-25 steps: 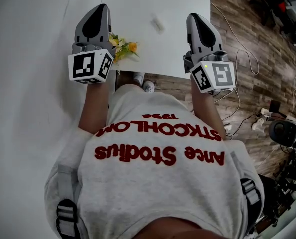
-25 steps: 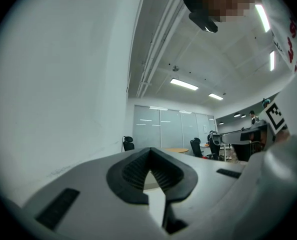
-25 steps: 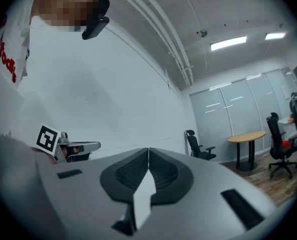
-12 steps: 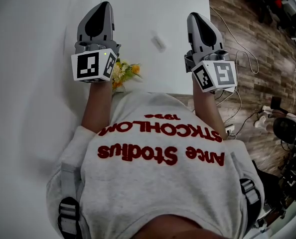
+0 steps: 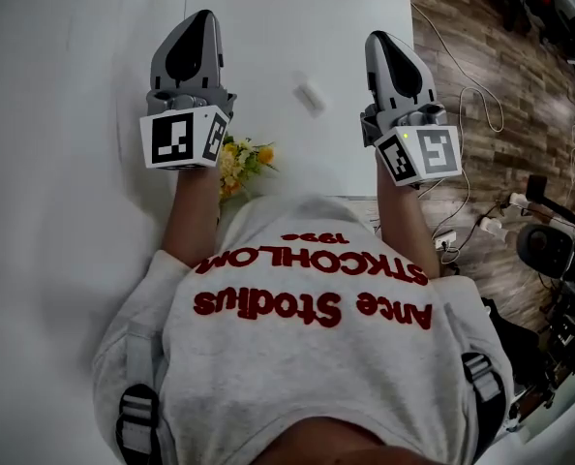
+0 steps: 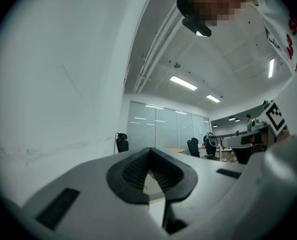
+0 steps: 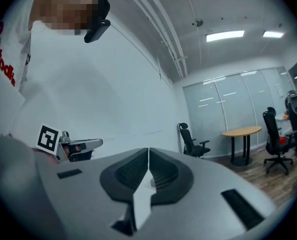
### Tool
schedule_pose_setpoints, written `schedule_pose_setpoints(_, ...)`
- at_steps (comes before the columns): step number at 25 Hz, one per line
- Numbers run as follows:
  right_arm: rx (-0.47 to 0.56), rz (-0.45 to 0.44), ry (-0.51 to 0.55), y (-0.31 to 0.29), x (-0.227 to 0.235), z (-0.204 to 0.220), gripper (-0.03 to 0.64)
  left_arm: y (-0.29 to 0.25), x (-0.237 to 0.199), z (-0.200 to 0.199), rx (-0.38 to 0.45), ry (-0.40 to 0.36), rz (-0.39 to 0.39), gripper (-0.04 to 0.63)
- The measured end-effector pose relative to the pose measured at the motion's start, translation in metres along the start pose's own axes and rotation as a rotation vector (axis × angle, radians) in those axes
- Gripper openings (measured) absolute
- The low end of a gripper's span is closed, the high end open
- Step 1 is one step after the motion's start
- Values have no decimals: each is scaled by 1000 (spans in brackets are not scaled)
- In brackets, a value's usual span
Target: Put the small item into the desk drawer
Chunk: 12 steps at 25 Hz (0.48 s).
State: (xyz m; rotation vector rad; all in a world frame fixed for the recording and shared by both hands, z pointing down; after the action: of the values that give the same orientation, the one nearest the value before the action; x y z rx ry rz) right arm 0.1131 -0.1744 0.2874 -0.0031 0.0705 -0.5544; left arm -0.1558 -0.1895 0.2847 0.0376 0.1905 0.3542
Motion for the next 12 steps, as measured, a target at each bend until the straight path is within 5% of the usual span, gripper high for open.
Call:
schedule_pose_setpoints(5,-50,-55,7,7,-14,0,8,28,6,-3,-18,-19,-30,6)
schedule_pose_setpoints(12,-183,-136,-32,6,-37,52,12,50,-4,18,-52,14,-19,6)
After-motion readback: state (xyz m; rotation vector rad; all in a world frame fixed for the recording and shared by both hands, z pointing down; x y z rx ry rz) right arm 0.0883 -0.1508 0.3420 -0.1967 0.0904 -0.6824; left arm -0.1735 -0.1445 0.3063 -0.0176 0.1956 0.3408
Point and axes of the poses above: the fingertips, and each gripper's own axes: y backward along the fingers, x to its right, z out of its underside, the point moved 7 cm from there along y, backward along the fingers, and after that the axes turned 11 degrees about y, right-handed, at the moved point
